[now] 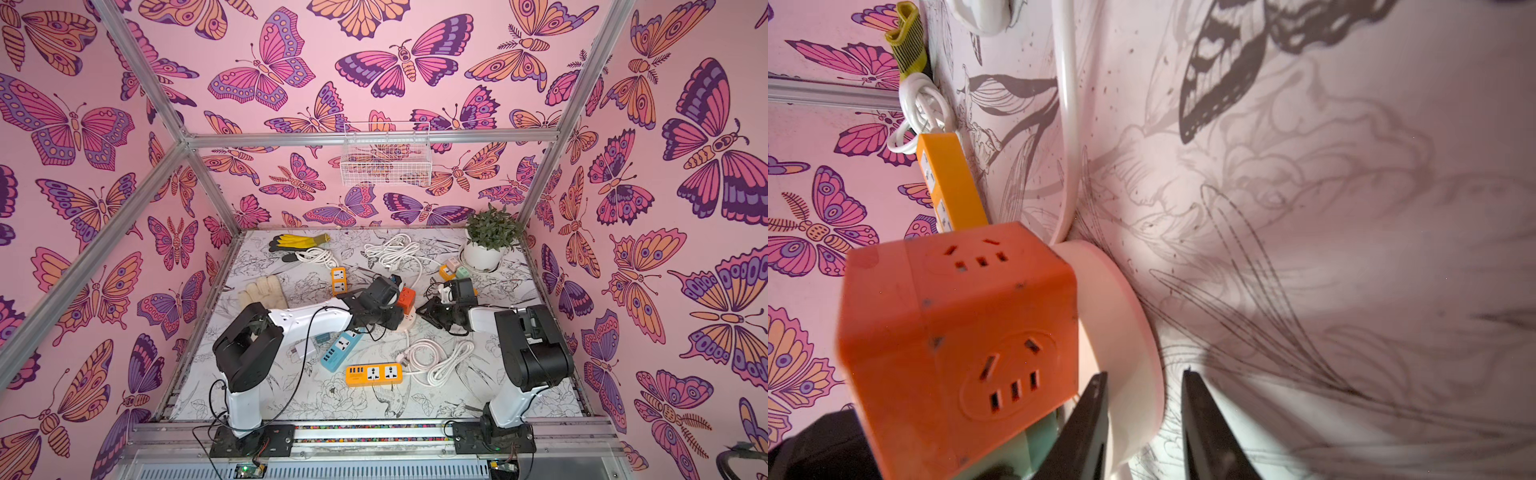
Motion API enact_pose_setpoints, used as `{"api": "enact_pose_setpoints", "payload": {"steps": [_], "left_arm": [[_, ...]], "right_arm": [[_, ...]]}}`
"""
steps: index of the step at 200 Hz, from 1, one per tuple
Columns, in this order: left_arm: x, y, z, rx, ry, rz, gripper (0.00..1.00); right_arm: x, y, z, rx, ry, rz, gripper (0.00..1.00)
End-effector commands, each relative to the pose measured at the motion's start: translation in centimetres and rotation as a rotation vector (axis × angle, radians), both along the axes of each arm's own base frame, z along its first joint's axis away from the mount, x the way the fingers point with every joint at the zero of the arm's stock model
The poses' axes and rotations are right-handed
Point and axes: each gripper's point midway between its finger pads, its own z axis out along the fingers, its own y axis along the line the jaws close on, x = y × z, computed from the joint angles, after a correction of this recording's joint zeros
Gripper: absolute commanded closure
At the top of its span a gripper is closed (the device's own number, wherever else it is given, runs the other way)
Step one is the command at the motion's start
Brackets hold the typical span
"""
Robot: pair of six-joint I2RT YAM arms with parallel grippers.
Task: Pull the plug off the socket
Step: Remove the plug from the socket.
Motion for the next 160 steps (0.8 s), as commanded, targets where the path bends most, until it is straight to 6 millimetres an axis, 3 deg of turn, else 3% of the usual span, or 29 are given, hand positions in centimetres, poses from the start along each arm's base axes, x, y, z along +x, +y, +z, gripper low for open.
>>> {"api": "enact_pose_setpoints", "payload": {"steps": [1,45,88,105,127,160], "left_arm": [[-1.4,1.7,-1.0,0.199,-0.049,-0.047,0.6],[-0.8,3.5,-1.5,0.324,-0.11,-0.019,0.6],[-1.8,2.8,-1.7,0.183,0.036,0.006,0.6],[-1.9,2.7,-1.5,0.115,0.101,0.029,0.6],[-1.9,2.3,-0.5,0.052,0.134,0.017,0.6],[-1.8,2.3,-0.2,0.044,0.128,0.012,0.6]], "right_arm": [[-3.7,-2.5,-5.2,-0.183,0.183,-0.033,0.67],[-4.0,-0.8,-3.1,-0.078,0.114,0.017,0.65],[-5.1,2.0,0.2,0.099,0.019,0.112,0.62],[-5.8,3.0,0.0,0.103,0.026,0.146,0.62],[-5.3,3.9,0.3,0.173,0.03,0.107,0.61],[-4.2,2.6,-2.2,0.044,0.129,-0.034,0.53]]}}
